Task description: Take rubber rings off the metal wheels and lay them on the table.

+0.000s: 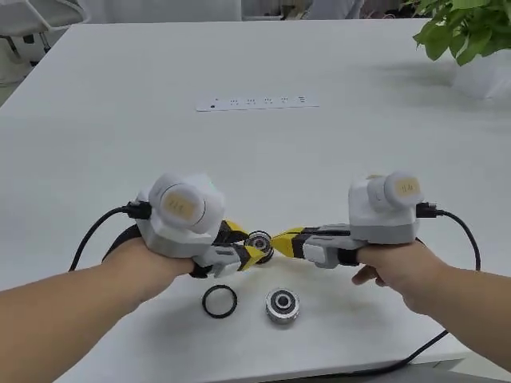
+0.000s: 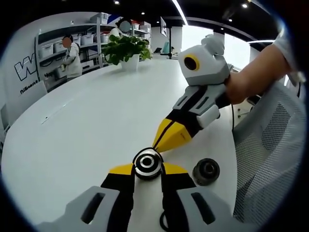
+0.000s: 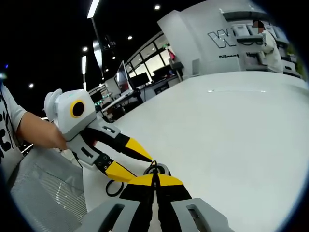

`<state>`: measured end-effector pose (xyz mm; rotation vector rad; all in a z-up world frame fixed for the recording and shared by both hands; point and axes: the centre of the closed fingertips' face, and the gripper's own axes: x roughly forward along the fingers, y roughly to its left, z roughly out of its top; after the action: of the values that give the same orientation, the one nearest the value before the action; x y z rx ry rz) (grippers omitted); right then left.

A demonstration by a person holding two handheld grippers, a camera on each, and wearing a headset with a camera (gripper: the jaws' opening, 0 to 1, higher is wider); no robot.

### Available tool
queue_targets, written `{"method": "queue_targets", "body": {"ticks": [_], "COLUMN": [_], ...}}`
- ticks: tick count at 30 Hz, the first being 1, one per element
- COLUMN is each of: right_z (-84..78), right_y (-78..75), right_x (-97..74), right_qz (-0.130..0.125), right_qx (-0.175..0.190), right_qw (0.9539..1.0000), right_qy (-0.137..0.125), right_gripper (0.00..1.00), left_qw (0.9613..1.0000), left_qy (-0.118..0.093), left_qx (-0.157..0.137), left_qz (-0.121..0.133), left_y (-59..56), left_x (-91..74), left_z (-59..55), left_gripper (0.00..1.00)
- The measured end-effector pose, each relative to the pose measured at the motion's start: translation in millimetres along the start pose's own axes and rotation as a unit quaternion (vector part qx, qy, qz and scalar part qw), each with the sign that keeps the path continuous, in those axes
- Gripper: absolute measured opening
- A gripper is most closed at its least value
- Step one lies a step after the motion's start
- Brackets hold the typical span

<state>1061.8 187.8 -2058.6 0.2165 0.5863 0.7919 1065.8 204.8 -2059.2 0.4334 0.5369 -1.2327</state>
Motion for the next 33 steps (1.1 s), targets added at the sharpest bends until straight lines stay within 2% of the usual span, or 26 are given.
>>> {"method": "queue_targets", "body": {"ticks": [9, 21, 33], "right_z": [5.7, 12.7, 15.8], "right_y": [5.7, 13.8, 23.6], "right_x": [-5.1, -10.3, -14.3], "right_qz": [0.000, 0.007, 0.014], "right_qx": [-0.002, 0.000, -0.002], "right_qw": [1.0000, 0.9999, 0.9998], "right_qy": [-0.005, -0.013, -0.014], "right_gripper": [0.00, 0.00, 0.00], "left_qw": [0.9998, 0.9994, 0.9987], "left_qy": [-0.017, -0.025, -0.045], "left_qx": [0.007, 0.021, 0.013], "left_qz": [-0.005, -0.014, -0.019], "left_y": [-4.8, -15.4, -20.4], "left_x": [-18.5, -42.8, -68.5], "left_z": [8.6, 10.5, 15.9], "left_gripper": [0.27, 0.39, 0.50]}}
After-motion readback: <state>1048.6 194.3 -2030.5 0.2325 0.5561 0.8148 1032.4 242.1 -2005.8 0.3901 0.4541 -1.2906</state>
